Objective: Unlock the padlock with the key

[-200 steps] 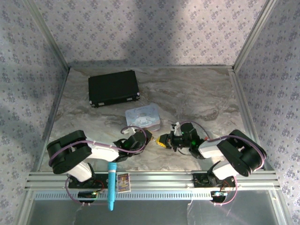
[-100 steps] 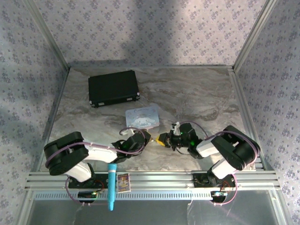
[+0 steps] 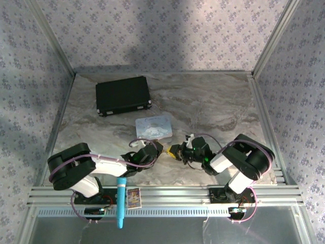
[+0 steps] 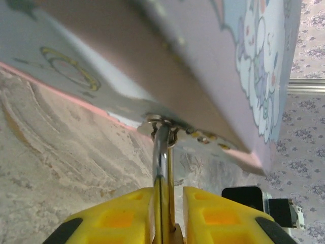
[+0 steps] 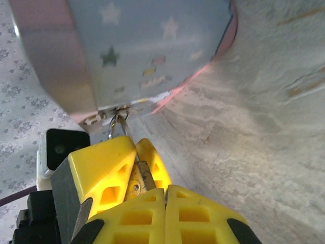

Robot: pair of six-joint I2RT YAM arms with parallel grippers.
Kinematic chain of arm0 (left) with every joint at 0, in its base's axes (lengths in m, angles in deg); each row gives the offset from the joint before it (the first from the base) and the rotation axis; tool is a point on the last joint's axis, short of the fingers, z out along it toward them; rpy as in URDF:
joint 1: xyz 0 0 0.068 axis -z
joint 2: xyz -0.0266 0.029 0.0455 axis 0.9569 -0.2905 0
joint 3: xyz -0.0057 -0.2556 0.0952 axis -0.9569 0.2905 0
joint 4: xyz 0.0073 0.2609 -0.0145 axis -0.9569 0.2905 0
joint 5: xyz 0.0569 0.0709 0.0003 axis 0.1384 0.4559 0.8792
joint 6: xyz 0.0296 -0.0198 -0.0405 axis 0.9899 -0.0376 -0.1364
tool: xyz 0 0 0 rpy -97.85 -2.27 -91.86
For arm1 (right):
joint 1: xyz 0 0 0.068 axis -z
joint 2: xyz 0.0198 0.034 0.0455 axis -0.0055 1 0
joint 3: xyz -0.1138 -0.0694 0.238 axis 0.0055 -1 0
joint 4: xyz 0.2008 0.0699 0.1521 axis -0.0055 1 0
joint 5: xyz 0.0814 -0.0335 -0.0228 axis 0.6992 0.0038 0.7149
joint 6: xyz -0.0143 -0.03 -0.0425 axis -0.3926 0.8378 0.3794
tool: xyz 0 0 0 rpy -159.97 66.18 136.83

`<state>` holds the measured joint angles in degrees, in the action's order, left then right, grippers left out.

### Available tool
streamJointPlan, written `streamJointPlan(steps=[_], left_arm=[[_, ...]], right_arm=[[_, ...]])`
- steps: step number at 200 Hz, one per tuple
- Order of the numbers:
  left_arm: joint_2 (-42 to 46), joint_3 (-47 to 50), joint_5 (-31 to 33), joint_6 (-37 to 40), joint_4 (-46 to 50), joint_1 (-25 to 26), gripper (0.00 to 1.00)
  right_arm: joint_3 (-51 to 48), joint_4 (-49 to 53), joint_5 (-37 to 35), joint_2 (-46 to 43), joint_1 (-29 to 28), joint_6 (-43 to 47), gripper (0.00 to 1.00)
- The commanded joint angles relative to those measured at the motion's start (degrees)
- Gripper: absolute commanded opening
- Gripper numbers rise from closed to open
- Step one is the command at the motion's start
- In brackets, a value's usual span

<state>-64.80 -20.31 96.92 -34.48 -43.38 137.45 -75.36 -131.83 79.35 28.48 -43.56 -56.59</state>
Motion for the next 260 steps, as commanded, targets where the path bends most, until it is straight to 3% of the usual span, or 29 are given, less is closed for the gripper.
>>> streamJointPlan(steps=[1,33,73,95,118,181,219,260], left_arm=[[0.8,-2.6,-0.8,-2.0,0.0,0.7,0.23],[0.0,-3.3,-0.7,-2.2,1.4,0.9,0.17],[-1.2,-4.2,-0.3,-2.4,3.3,0.9,0.08],[-1.6,-4.9,-1.1,-2.0,6.7,1.3,0.2],[-2.1,-4.0,-0.6,-3.9,8.4,2.5,0.27],[3.7,-2.5,5.1,-2.6,13.2,4.9,0.5],[8.0,-2.7,6.8,5.2,6.0,5.4,0.49],[4.7,-3.6,3.1,3.8,0.6,6.0,0.44]], right_arm=[[-0.6,-5.1,-4.5,0.0,-2.0,-2.7,0.0],[-2.5,-1.3,-10.8,-3.4,-4.1,-3.4,0.0],[-3.5,5.2,-12.7,-7.9,-4.3,-2.0,0.0],[-4.3,7.4,-12.6,-9.5,-3.9,-0.9,0.0],[-3.9,16.6,-12.8,-13.4,-3.6,3.1,0.0],[-2.2,35.9,-13.5,-27.6,-1.9,10.9,0.0],[0.6,38.1,-12.4,-31.4,-1.6,14.4,0.0],[1.1,32.7,-11.8,-31.5,-1.9,12.4,0.0]])
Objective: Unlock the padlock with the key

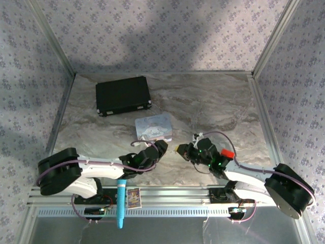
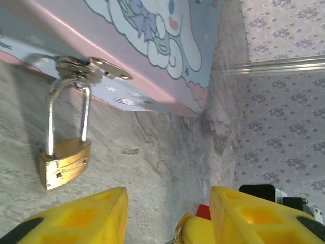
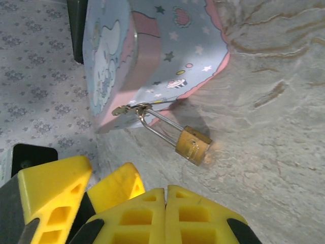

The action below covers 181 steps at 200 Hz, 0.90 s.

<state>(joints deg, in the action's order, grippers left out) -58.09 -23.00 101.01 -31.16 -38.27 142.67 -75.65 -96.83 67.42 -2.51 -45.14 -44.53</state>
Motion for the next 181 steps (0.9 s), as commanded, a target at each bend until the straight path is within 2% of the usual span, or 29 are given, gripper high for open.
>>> streamJointPlan(steps=[1,44,96,128,160,165,181], left_arm=[[-2.1,-0.9,-1.1,0.4,-4.7,0.8,0.44],[-6.2,-1.2,-0.8,-1.8,-10.5,2.2,0.39],[-8.2,-0.4,-1.3,-2.1,-16.5,2.1,0.24],[-10.1,0.1,-3.2,-3.5,-19.5,2.1,0.0],[-8.5,-0.1,-3.1,-2.1,-17.3,1.9,0.0],[-7.8,-0.3,-3.4,-1.8,-15.5,1.7,0.0],[-4.9,-0.4,-4.9,-0.6,-9.0,0.2,0.0]], right_arm=[[1.4,-2.4,0.1,-0.6,-0.3,0.2,0.0],[1.5,-2.3,-2.2,-1.5,-0.7,-0.9,0.0],[1.5,-2.7,-2.6,-1.3,-1.4,-1.2,0.0],[1.4,-3.1,-2.0,-0.5,-1.6,-0.4,0.0],[1.4,-3.3,-0.5,-0.3,-1.6,1.1,0.0],[1.3,-3.0,0.1,-0.7,-1.4,1.7,0.09],[2.2,1.9,6.2,-3.3,2.3,6.9,0.51]])
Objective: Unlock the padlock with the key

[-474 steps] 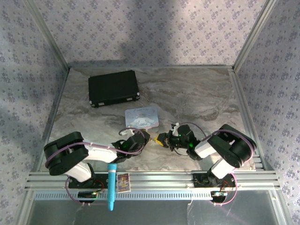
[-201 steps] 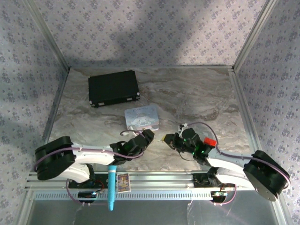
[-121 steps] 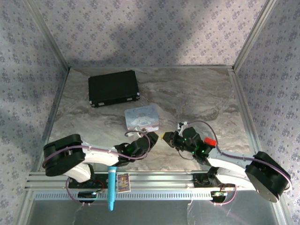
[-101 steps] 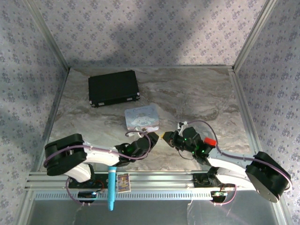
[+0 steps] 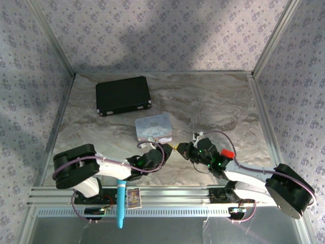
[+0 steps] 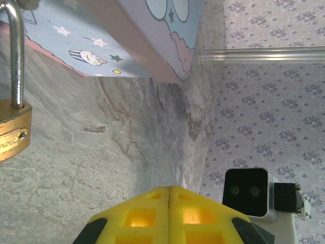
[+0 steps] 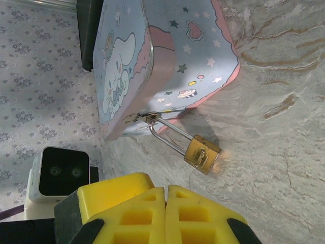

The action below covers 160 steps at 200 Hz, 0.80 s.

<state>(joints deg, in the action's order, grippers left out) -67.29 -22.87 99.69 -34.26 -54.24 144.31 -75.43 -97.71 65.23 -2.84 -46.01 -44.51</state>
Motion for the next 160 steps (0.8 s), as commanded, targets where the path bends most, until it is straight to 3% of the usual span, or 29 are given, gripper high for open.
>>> streamJointPlan(steps=[1,12,22,30,34,50,65,81,93,112,125,160], left_arm=[[4.4,-0.5,-3.7,2.6,7.3,-1.6,0.0],[6.6,-0.1,-6.1,5.5,10.6,-3.6,0.0],[8.7,-0.9,-9.4,9.6,14.7,-6.0,0.0],[10.4,-1.9,-12.3,14.1,18.2,-7.9,0.0],[11.2,-2.5,-13.6,16.8,20.0,-8.8,0.0],[14.9,-5.2,-15.7,27.4,27.7,-10.4,0.0],[17.7,-8.3,-18.8,38.2,33.8,-11.5,0.0],[20.7,-9.1,-25.4,48.3,33.1,-13.1,0.0],[22.4,-9.5,-34.3,54.0,31.7,-15.5,0.0],[25.3,-9.7,-42.4,59.8,31.7,-18.6,0.0],[27.1,-8.9,-46.2,62.3,30.5,-20.3,0.0],[27.5,-6.3,-53.0,61.0,21.4,-22.0,0.0]], right_arm=[[2.2,3.1,9.0,-3.2,3.6,7.4,0.53],[4.9,14.5,16.1,-6.2,9.5,15.2,0.7],[8.3,24.7,22.1,-8.9,14.5,24.0,0.78],[10.9,32.7,26.8,-10.5,18.7,30.4,0.96],[12.3,35.8,28.5,-11.1,20.6,33.6,0.99],[16.2,44.6,32.7,-12.7,25.6,43.4,0.99],[18.7,47.1,34.8,-13.0,26.6,47.7,0.99],[19.6,44.2,38.5,-12.1,26.1,48.4,0.92],[19.4,38.6,41.7,-11.0,24.9,47.2,0.89],[18.9,27.6,47.1,-9.2,22.2,43.6,0.77],[18.8,22.0,49.1,-7.9,20.7,41.6,0.76],[19.7,13.5,51.4,-2.6,16.1,37.9,0.68]])
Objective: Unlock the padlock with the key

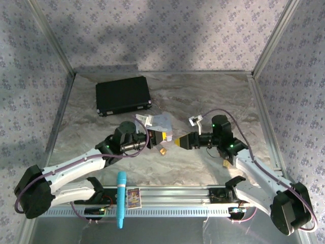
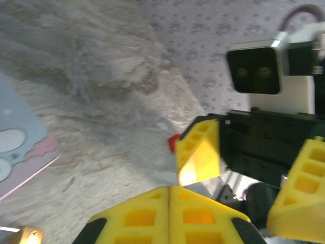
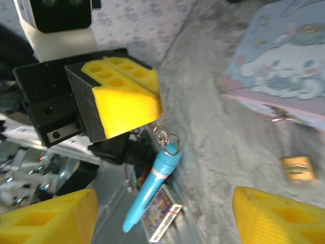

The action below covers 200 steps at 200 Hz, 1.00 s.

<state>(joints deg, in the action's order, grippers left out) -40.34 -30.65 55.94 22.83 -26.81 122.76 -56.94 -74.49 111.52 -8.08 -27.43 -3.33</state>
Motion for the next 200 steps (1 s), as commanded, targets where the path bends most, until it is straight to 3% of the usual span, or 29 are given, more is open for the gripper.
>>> streamJointPlan(steps=[1,36,86,121,151,186,200], left_arm=[[0.6,1.6,-9.3,3.9,-6.3,-0.4,0.0],[0.9,3.2,-10.9,1.0,-12.6,-0.4,0.0],[1.7,6.9,-6.5,-3.9,-20.5,0.7,0.0],[3.0,7.7,-2.6,-3.9,-20.1,0.5,0.0],[3.2,8.2,-1.2,-5.0,-21.7,0.4,0.0],[1.7,8.1,-2.0,-6.0,-24.8,0.7,0.0],[0.9,8.1,-2.0,-6.5,-26.2,1.2,0.0]], right_arm=[[1.2,-9.9,5.1,2.7,-2.6,-3.3,0.68],[0.9,-15.6,2.3,4.9,-4.1,-5.3,0.56],[-0.5,-23.4,1.5,8.0,-5.6,-9.4,0.31],[-2.0,-24.0,1.0,6.2,-5.6,-10.6,0.31],[-2.9,-23.7,1.2,5.7,-5.5,-10.7,0.4],[-2.8,-28.1,0.6,6.8,-6.4,-12.6,0.32],[-2.5,-28.5,0.1,6.8,-6.5,-12.7,0.24]])
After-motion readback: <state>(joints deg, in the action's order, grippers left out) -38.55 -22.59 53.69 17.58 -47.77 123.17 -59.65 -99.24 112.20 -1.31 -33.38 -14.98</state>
